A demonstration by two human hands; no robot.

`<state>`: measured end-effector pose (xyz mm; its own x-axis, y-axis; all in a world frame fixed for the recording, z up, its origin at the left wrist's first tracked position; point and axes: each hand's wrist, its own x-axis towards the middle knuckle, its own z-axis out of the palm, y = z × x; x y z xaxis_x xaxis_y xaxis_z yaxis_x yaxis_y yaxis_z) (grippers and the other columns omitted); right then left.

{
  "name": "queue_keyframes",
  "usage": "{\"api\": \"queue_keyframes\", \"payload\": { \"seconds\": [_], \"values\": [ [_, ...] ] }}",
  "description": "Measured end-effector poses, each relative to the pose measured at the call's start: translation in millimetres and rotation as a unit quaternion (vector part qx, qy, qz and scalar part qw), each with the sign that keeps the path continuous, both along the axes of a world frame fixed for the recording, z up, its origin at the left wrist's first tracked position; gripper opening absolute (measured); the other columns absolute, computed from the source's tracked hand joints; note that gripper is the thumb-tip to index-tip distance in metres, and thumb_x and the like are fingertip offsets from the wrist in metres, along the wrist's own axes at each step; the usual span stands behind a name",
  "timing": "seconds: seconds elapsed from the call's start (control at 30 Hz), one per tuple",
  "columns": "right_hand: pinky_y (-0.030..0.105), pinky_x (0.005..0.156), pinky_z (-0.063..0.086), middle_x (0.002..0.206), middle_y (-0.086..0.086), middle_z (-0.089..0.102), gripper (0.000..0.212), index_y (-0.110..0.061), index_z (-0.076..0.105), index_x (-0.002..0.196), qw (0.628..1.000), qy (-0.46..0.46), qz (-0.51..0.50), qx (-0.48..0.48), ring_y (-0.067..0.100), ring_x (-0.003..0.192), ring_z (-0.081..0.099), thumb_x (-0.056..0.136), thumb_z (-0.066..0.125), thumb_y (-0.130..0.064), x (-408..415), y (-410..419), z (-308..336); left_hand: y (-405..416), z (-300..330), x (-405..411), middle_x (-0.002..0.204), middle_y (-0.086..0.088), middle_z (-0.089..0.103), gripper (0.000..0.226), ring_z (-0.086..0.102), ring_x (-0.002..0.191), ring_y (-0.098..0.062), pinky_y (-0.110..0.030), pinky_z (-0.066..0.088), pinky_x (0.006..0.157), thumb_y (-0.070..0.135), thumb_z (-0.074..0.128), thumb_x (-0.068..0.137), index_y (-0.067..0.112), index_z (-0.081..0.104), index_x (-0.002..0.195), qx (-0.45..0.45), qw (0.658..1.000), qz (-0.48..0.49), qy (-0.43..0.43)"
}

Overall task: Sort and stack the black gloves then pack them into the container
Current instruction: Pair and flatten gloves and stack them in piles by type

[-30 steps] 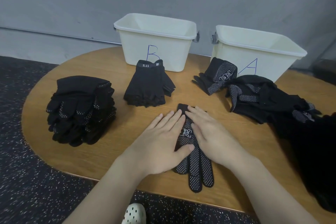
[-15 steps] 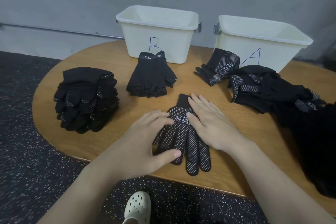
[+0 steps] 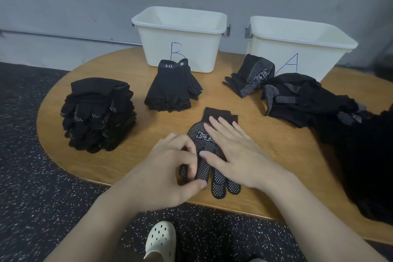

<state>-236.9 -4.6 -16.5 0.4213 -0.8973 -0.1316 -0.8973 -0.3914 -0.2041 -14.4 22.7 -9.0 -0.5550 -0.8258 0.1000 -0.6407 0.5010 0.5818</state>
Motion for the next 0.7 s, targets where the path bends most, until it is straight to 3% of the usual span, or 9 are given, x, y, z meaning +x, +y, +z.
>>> {"api": "queue_keyframes", "payload": {
  "seconds": [0.13,0.27,0.33,0.43,0.57,0.7],
  "values": [
    [0.036,0.128,-0.011,0.167,-0.013,-0.025,0.099,-0.031,-0.012,0.163,1.0,0.013,0.004,0.001,0.002,0.151,-0.029,0.086,0.013,-0.089,0,2,1,-9,-5,2,0.109,0.019,0.054,0.007,0.051,0.114,-0.009,-0.037,0.041,0.102,0.031,0.064,0.094,0.035,0.064,0.088,-0.03,0.997,0.052,0.047],
    [0.037,0.128,-0.011,0.166,-0.014,-0.029,0.12,-0.029,-0.017,0.162,1.0,0.016,0.002,0.003,0.002,0.15,-0.031,0.074,0.021,-0.101,2,3,2,-29,-7,4,0.125,0.018,0.06,0.028,0.053,0.122,-0.006,-0.037,0.043,0.11,0.011,0.051,0.101,0.026,0.068,0.117,-0.073,0.989,0.109,0.063],
    [0.038,0.128,-0.01,0.166,-0.014,-0.03,0.129,-0.026,-0.019,0.162,1.0,0.014,-0.001,0.005,0.002,0.15,-0.032,0.068,0.024,-0.104,3,3,2,-45,-3,-1,0.142,0.011,0.057,0.038,0.045,0.137,-0.006,-0.038,0.031,0.122,0.004,0.048,0.103,0.021,0.066,0.132,-0.076,0.99,0.107,0.049],
    [0.036,0.128,-0.013,0.165,-0.011,-0.033,0.137,-0.021,-0.023,0.16,1.0,0.02,-0.002,0.01,0.001,0.148,-0.034,0.065,0.029,-0.106,3,3,2,-61,-2,-15,0.163,0.009,0.037,0.045,0.022,0.153,-0.005,-0.029,0.008,0.129,0.013,0.04,0.109,0.023,0.048,0.152,-0.044,0.997,0.067,-0.004],
    [0.035,0.127,-0.014,0.164,-0.009,-0.035,0.141,-0.019,-0.025,0.159,1.0,0.013,-0.009,0.011,0.001,0.147,-0.036,0.064,0.032,-0.106,4,3,2,-58,-16,-24,0.17,0.012,0.009,0.056,0.0,0.156,-0.002,-0.029,-0.005,0.128,0.042,0.024,0.111,0.028,0.015,0.164,-0.036,0.99,0.016,-0.132],
    [0.036,0.127,-0.015,0.164,-0.009,-0.035,0.14,-0.019,-0.023,0.16,1.0,0.019,-0.019,0.008,0.002,0.148,-0.036,0.063,0.027,-0.107,3,4,2,-56,-15,-22,0.171,0.012,-0.004,0.06,-0.011,0.156,-0.004,-0.034,-0.012,0.127,0.047,0.013,0.11,0.027,0.001,0.165,-0.03,0.98,0.035,-0.195]
  ]
}}
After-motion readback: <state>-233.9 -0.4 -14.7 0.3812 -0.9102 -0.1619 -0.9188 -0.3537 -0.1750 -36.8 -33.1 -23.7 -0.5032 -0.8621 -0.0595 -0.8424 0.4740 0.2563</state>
